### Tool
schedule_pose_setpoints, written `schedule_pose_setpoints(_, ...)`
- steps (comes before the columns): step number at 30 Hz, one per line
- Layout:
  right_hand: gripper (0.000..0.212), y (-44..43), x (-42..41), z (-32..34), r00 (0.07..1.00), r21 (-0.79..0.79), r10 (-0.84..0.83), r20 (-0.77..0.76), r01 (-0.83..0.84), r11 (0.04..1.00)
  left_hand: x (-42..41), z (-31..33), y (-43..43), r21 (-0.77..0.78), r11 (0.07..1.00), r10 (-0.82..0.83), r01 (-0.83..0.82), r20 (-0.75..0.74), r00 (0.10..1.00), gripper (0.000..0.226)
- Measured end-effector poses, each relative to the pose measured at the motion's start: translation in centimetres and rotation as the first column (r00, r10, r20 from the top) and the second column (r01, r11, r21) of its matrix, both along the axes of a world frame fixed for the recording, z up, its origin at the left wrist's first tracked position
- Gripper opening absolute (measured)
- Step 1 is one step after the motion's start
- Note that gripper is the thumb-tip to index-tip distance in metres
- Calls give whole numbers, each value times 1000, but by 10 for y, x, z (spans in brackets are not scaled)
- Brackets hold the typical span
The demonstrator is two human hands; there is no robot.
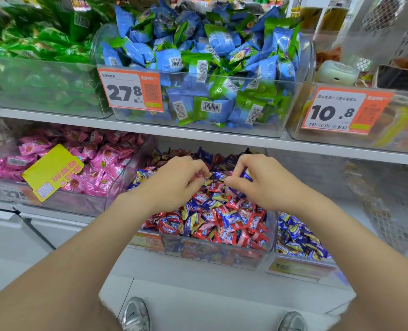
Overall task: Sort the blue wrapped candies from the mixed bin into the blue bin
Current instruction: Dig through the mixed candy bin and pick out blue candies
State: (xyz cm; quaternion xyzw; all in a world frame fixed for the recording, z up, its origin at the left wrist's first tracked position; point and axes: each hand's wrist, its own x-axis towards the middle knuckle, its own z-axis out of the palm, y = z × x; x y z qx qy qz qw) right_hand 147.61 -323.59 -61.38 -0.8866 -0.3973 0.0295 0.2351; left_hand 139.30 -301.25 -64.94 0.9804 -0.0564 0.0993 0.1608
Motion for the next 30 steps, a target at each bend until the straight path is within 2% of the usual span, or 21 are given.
schedule_pose_setpoints(3, 9, -6, -1, 1, 999, -30, 38, -17, -39, 999, 3, -3, 0, 101, 995, 7, 4, -103, 995, 38)
schedule_pose_setpoints(6, 19, -8, -4, -4, 995, -134, 100, 6, -99, 986, 7, -6, -2, 139, 990, 27, -17, -73, 997, 28)
schedule_pose_setpoints(8, 31, -11, -9, -8, 988, -228, 149, -34, -153, 962, 6, -4, -4, 95, 995, 32, -30, -17, 999, 16)
schedule_pose_setpoints(10, 48, -11, -12, -11, 985, -333, 170, -25, -169, 928, 4, 0, -8, 2, 999, 49, -49, 29, 998, 19)
schedule_pose_setpoints(12, 43, -10, -12, -13, 983, -360, 178, 37, -153, 920, 1, 4, -12, -62, 994, 98, -93, 84, 992, 30)
schedule_pose_setpoints(14, 33, -9, -10, -13, 983, -290, 173, 66, -147, 946, -1, 8, -11, -75, 983, 175, -166, 128, 976, 46)
schedule_pose_setpoints(16, 36, -9, -8, -11, 987, -218, 152, 45, -139, 966, -3, 8, -4, -65, 978, 205, -198, 135, 969, 52)
schedule_pose_setpoints(19, 47, -5, -10, -9, 992, -144, 128, 4, -126, 982, -11, 12, 6, -101, 982, 164, -157, 71, 984, 26)
schedule_pose_setpoints(20, 45, -3, -11, -9, 993, -130, 121, -3, -120, 984, -15, 14, 7, -107, 985, 140, -134, 51, 989, 17)
schedule_pose_setpoints(22, 30, 3, -14, -11, 993, -115, 114, -12, -115, 987, -21, 18, 9, -145, 985, 99, -94, 26, 995, 15)
schedule_pose_setpoints(24, 12, 9, -18, -11, 993, -95, 116, -4, -116, 989, -28, 20, 10, -150, 986, 69, -70, -14, 998, 21)
schedule_pose_setpoints(25, 11, 11, -20, -9, 993, -71, 120, -1, -119, 990, -31, 20, 10, -124, 990, 65, -69, -37, 997, 27)
schedule_pose_setpoints(30, 24, 18, -24, -8, 994, 10, 105, 27, -105, 994, -40, 8, 19, -19, 993, 110, -116, -189, 976, 44)
